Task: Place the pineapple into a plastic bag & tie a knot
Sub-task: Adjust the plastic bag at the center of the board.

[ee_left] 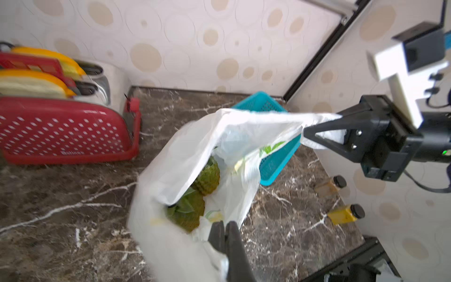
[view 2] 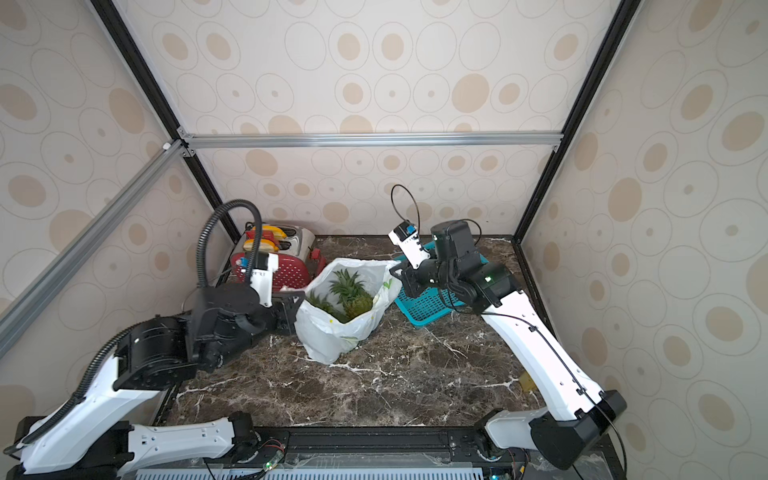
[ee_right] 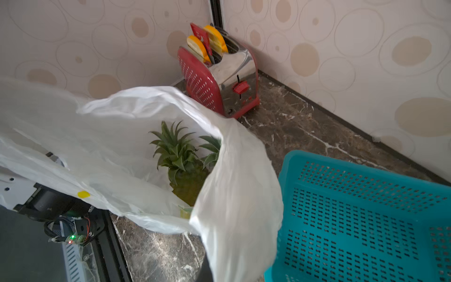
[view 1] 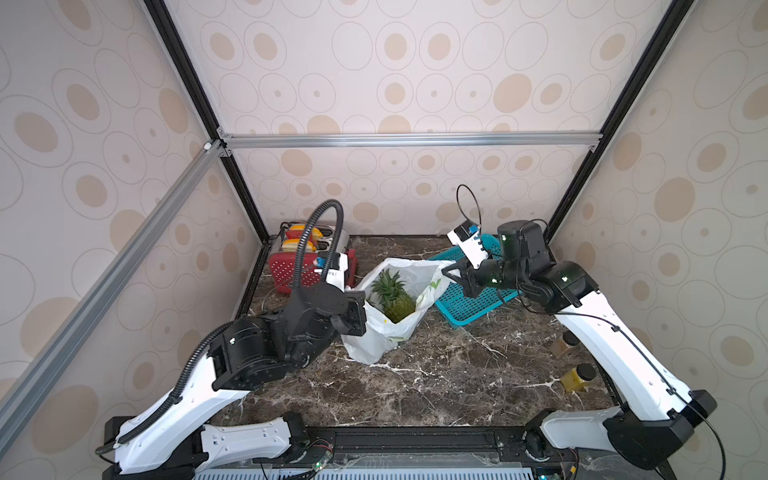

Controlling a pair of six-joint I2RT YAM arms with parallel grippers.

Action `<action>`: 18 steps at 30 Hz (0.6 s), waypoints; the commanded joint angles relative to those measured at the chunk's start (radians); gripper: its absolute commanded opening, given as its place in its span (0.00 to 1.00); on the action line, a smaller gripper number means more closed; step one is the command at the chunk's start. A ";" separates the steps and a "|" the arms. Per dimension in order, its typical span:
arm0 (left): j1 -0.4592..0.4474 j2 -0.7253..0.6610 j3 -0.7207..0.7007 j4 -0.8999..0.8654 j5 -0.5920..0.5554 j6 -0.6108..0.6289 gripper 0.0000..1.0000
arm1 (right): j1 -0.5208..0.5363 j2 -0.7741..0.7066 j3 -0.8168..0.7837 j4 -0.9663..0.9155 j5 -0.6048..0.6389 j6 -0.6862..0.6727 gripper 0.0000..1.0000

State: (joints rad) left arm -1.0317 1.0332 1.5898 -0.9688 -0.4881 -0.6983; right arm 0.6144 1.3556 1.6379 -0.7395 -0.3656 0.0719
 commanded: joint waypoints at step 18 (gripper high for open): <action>0.417 0.034 -0.207 0.246 0.377 0.189 0.00 | -0.019 -0.094 -0.144 0.099 -0.273 0.041 0.00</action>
State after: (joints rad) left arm -0.6239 1.0737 1.3827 -0.8272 -0.2058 -0.5377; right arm 0.5980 1.2980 1.5406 -0.7090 -0.5739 0.1017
